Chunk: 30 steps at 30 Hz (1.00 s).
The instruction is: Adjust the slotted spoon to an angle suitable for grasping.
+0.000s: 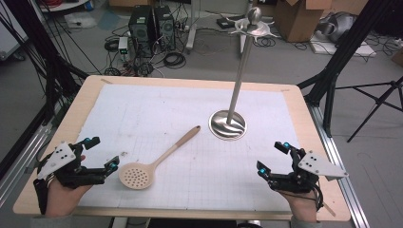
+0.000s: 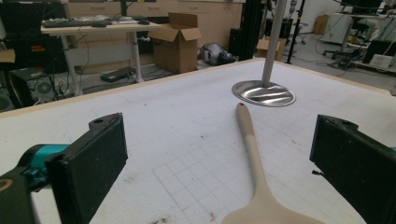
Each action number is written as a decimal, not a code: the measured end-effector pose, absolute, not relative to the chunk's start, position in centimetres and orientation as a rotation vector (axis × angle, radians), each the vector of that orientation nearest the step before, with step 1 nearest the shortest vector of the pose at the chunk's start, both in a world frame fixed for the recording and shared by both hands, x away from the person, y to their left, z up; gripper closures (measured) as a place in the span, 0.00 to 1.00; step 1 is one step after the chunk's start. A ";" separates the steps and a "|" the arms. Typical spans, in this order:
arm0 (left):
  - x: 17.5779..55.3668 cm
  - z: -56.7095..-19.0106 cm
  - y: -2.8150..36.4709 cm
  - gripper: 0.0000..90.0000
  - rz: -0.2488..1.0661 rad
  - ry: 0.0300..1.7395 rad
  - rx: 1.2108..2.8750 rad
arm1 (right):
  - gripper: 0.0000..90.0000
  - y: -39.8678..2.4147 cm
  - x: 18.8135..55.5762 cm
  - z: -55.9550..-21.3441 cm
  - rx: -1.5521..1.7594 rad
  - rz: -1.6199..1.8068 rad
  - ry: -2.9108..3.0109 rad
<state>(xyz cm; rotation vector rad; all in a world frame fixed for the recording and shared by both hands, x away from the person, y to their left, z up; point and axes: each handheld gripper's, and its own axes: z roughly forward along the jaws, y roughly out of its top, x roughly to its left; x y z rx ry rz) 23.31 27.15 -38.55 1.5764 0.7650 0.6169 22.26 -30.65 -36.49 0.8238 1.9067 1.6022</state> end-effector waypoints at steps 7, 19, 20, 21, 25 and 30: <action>23.2 -38.8 26.7 0.05 0.623 0.773 1.598 | 0.12 -30.5 22.6 -36.8 0.845 1.611 1.915; 23.3 -38.7 26.6 0.26 0.590 0.801 1.596 | 0.12 -29.3 23.3 -37.1 0.813 1.632 1.948; 23.4 -38.7 26.6 0.29 0.585 0.801 1.603 | 0.12 -29.3 23.3 -37.2 0.818 1.632 1.956; 23.4 -38.7 26.6 0.33 0.585 0.801 1.603 | 0.12 -29.3 23.4 -37.3 0.813 1.633 1.955; 24.5 -38.6 26.4 0.41 0.519 0.802 1.638 | 0.12 -29.4 23.3 -37.2 0.820 1.640 1.955; 25.6 -38.3 25.9 0.57 0.465 0.712 1.656 | 0.12 -29.6 23.2 -37.0 0.818 1.642 1.949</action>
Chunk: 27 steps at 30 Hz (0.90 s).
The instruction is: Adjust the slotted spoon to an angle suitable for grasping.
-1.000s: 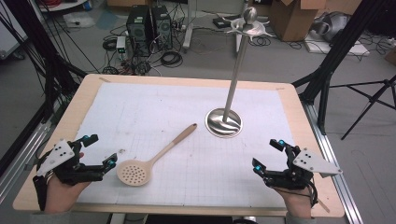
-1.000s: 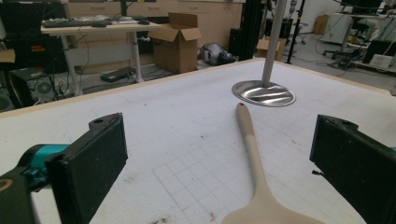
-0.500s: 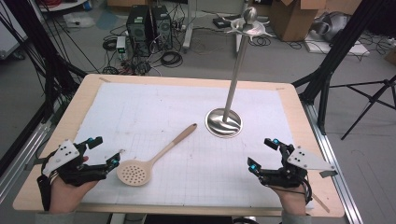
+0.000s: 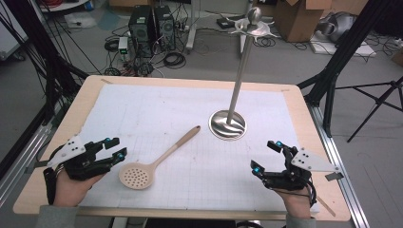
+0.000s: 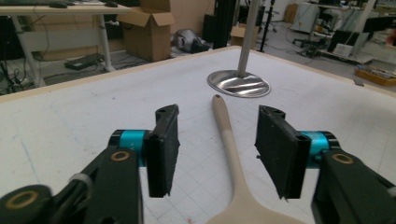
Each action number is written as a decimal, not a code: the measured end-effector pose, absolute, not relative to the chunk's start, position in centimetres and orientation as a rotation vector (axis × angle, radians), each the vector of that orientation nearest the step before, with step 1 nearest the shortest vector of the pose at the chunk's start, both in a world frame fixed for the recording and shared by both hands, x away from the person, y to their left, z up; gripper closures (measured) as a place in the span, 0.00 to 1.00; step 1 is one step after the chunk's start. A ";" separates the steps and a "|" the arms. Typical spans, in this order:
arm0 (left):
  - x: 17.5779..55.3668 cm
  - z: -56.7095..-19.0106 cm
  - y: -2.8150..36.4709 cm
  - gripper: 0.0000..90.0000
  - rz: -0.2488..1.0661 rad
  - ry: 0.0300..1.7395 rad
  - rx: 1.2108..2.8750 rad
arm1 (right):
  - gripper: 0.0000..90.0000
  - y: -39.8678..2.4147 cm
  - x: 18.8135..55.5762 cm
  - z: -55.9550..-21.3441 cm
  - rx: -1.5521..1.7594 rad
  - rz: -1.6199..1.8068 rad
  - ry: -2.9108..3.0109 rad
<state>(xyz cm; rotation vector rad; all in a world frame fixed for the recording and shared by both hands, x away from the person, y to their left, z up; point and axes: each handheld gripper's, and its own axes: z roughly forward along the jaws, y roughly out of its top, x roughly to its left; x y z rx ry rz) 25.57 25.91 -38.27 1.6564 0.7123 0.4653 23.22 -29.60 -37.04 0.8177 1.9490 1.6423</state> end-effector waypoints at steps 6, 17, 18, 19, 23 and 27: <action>27.2 -38.5 25.3 0.83 0.394 0.669 1.669 | 0.12 -29.4 23.3 -37.2 0.817 1.633 1.969; 29.9 -38.5 23.8 0.98 0.355 0.659 1.734 | 0.12 -28.9 23.6 -37.5 0.795 1.606 2.003; 30.5 -38.4 23.5 0.98 0.350 0.665 1.741 | 0.12 -28.7 23.6 -37.5 0.793 1.606 2.017; 30.8 -38.4 23.3 0.99 0.346 0.673 1.748 | 0.12 -28.7 23.6 -37.5 0.792 1.603 2.018; 31.4 -38.5 23.1 0.99 0.353 0.685 1.757 | 0.12 -28.7 23.6 -37.4 0.787 1.610 2.015; 32.3 -38.9 22.6 1.00 0.368 0.658 1.782 | 0.12 -28.7 23.6 -37.3 0.783 1.614 2.014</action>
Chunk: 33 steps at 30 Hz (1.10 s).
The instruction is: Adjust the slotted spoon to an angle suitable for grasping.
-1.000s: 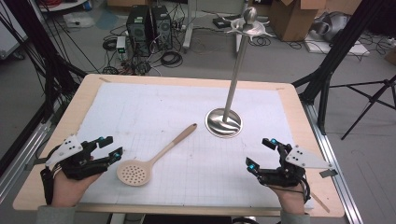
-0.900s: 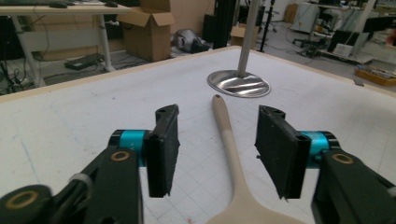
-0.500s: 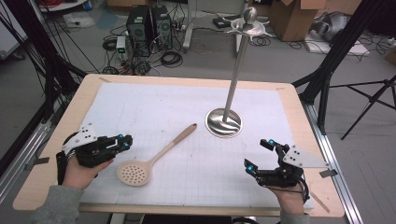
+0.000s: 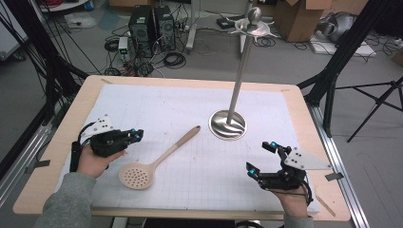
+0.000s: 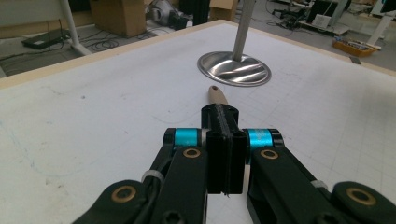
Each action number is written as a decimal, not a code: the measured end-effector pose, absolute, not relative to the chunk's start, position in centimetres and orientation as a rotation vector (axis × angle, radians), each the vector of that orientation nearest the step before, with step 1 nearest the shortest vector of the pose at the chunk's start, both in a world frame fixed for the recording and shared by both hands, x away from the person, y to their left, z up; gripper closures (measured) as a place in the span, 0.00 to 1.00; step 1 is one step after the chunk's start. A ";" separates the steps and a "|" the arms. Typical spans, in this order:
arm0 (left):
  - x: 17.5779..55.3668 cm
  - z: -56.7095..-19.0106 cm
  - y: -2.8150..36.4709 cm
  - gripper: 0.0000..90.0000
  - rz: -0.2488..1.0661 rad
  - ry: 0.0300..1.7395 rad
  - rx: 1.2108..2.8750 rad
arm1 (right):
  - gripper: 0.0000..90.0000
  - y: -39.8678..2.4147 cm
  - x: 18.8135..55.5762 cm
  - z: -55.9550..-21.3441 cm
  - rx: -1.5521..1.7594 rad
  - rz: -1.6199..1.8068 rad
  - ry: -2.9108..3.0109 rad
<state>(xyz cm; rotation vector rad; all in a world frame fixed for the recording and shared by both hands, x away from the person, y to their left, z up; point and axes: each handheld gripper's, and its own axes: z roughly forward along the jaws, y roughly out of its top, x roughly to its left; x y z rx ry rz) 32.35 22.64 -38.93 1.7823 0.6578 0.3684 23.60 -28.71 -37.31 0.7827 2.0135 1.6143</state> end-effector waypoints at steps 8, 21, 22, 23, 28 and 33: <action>33.4 -39.6 21.2 1.00 0.361 0.677 1.850 | 0.12 -28.5 23.7 -37.3 0.772 1.618 2.018; 35.0 -39.7 18.5 1.00 0.338 0.720 1.860 | 0.12 -28.3 23.9 -37.3 0.763 1.630 2.023; 35.2 -39.7 18.2 1.00 0.342 0.730 1.860 | 0.12 -28.3 23.9 -37.3 0.763 1.631 2.024; 35.4 -39.7 17.8 1.00 0.346 0.739 1.867 | 0.12 -28.3 23.9 -37.3 0.763 1.631 2.026; 36.1 -40.1 16.9 1.00 0.338 0.732 1.856 | 0.12 -28.4 24.0 -37.2 0.760 1.645 2.025; 36.7 -41.0 16.1 1.00 0.336 0.742 1.906 | 0.12 -28.5 24.0 -37.1 0.757 1.652 2.023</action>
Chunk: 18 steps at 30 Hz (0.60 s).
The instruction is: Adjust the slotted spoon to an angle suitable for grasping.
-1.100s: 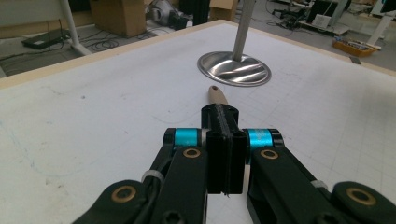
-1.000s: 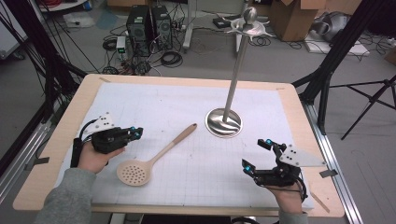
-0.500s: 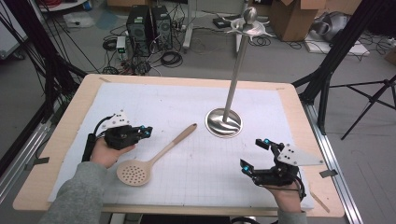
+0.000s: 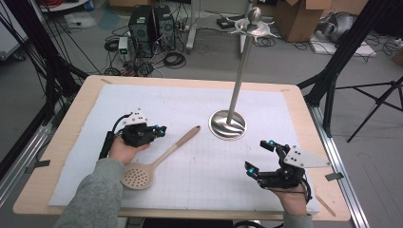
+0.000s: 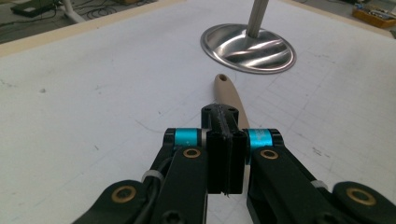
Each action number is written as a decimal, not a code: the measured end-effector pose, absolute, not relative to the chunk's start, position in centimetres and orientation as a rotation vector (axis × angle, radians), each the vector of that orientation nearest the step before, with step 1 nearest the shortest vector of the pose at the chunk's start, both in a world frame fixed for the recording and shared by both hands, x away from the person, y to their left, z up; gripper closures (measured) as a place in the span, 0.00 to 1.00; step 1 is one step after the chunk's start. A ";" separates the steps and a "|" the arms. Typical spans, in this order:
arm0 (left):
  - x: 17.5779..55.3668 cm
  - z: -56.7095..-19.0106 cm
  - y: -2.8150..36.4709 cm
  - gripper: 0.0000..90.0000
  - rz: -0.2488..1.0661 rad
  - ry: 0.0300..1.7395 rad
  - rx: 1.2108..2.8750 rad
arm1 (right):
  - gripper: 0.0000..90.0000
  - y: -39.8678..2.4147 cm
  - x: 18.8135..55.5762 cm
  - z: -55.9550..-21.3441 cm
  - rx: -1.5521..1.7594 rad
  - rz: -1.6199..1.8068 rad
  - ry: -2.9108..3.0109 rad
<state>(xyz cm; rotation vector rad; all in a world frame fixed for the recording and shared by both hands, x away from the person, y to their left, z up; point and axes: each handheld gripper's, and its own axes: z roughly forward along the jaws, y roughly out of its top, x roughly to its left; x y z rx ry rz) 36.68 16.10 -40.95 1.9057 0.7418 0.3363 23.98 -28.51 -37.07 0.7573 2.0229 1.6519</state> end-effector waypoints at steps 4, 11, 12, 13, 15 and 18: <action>37.0 -41.5 15.7 0.99 0.330 0.755 1.923 | 0.12 -28.6 24.0 -37.0 0.758 1.658 2.020; 37.2 -42.0 15.0 1.00 0.312 0.754 1.968 | 0.12 -28.6 23.9 -37.0 0.758 1.658 2.020; 37.3 -42.2 14.6 1.00 0.302 0.758 1.979 | 0.12 -28.6 23.9 -37.0 0.751 1.658 2.017; 37.3 -42.2 14.6 1.00 0.302 0.758 1.979 | 0.12 -28.6 23.9 -37.0 0.751 1.658 2.017; 37.4 -42.6 13.9 0.99 0.289 0.763 1.996 | 0.12 -28.7 23.9 -36.8 0.734 1.690 2.018; 37.5 -42.9 13.3 1.00 0.276 0.759 2.013 | 0.12 -28.6 23.7 -36.5 0.711 1.699 2.024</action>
